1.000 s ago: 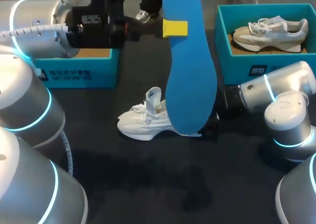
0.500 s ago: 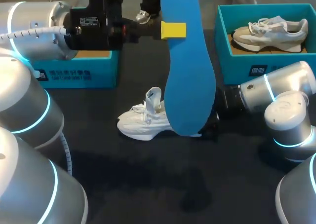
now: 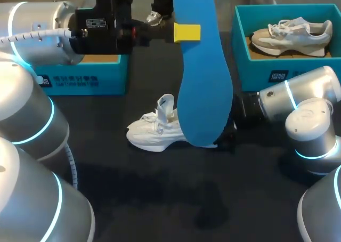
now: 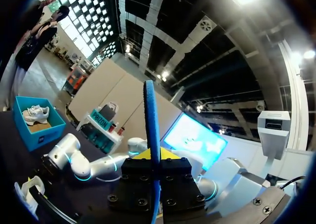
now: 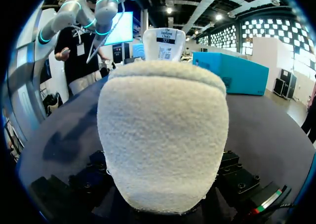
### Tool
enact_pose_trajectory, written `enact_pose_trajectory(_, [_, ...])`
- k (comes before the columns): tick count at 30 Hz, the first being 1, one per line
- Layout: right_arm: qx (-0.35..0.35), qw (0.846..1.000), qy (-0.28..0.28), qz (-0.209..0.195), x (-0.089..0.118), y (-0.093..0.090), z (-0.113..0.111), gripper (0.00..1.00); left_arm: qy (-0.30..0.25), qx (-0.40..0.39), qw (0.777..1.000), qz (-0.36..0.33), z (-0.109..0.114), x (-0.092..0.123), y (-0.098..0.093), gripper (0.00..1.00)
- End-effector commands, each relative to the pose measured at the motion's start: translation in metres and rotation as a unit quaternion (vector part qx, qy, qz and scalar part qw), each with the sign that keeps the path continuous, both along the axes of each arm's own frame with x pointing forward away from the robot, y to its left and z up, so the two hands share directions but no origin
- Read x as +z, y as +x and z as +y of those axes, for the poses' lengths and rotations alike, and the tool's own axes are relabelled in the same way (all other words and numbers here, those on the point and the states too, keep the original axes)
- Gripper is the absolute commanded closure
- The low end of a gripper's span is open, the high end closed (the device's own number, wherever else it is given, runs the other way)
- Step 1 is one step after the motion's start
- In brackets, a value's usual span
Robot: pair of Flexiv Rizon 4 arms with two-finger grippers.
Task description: Take the shoe out of the shoebox, open the shoe tongue, remove and reinsert the insole, then place the shoe into the shoebox
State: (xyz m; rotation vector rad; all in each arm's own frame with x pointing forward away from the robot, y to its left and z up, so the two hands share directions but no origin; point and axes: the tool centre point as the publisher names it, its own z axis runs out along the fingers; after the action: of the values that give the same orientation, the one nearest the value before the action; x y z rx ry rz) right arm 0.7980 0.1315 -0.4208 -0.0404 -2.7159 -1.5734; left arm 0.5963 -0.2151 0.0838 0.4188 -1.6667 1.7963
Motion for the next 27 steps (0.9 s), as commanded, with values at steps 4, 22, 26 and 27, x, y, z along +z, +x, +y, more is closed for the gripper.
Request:
enact_pose_trajectory(4, [0.0,1.0,-0.001,0.0,-0.0032,-0.0003,0.003,0.87,0.0,0.001,1.0,0.0,-0.0004,-0.0011,-0.0009,1.0])
enact_pose_trajectory(22, [0.0,1.0,-0.001,0.0,-0.0032,-0.0003,0.003,0.0,0.0,0.001,1.0,0.0,-0.0004,-0.0011,-0.0009,1.0])
enact_pose_trajectory(26, [0.0,1.0,-0.001,0.0,-0.0032,-0.0003,0.003,0.0,0.0,0.001,1.0,0.0,-0.0004,-0.0011,-0.0009,1.0])
enact_pose_trajectory(27, [0.0,1.0,-0.001,0.0,-0.0032,-0.0003,0.003,0.0,0.0,0.001,1.0,0.0,-0.0004,-0.0011,-0.0009,1.0])
